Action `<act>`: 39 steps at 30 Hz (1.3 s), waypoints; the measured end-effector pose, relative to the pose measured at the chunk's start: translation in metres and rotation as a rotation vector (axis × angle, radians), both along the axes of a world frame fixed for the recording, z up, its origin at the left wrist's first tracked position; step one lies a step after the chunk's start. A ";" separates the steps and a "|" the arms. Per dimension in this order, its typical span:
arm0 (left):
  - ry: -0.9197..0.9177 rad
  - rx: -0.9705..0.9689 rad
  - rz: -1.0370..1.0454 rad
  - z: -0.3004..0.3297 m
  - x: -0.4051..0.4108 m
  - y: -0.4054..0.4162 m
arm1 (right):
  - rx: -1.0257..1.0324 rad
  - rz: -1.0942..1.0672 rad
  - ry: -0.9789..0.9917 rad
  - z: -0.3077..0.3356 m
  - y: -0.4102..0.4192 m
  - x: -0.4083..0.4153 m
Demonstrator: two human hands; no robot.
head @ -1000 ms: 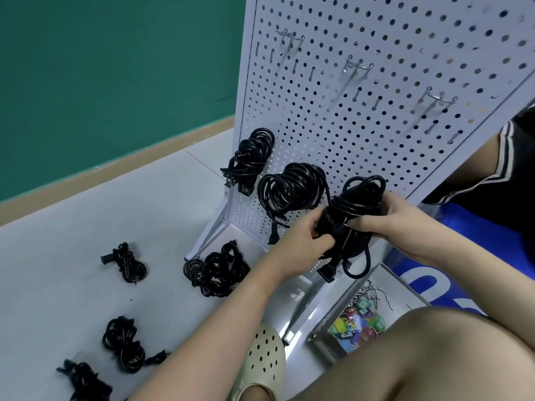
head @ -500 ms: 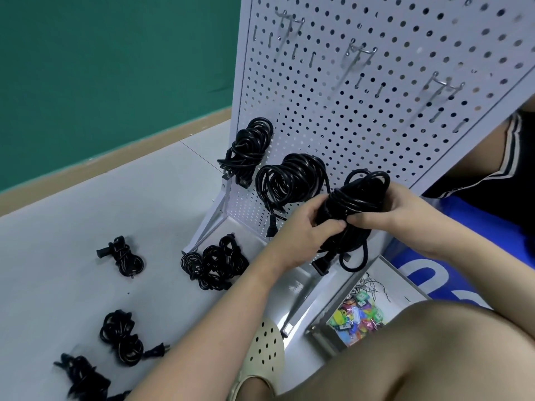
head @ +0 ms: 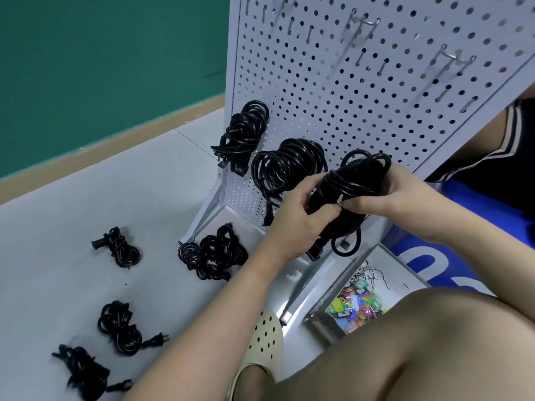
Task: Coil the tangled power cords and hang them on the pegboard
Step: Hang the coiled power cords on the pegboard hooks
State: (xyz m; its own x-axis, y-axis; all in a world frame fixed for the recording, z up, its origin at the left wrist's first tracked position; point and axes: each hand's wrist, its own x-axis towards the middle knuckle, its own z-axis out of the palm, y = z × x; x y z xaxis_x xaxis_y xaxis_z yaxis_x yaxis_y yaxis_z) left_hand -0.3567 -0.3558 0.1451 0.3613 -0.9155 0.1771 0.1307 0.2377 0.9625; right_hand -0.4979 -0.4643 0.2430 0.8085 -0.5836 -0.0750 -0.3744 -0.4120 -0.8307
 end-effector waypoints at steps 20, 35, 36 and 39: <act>0.029 0.040 0.001 -0.008 -0.009 -0.016 | -0.002 -0.081 0.077 -0.008 -0.012 -0.008; -0.083 0.157 0.060 -0.016 -0.019 -0.030 | -0.221 -0.259 0.261 -0.006 -0.014 -0.009; -0.092 0.166 0.067 -0.016 -0.020 -0.029 | -0.238 -0.259 0.282 -0.005 -0.013 -0.009; -0.131 0.187 0.070 -0.013 -0.021 -0.023 | -0.280 -0.266 0.318 0.001 -0.008 -0.010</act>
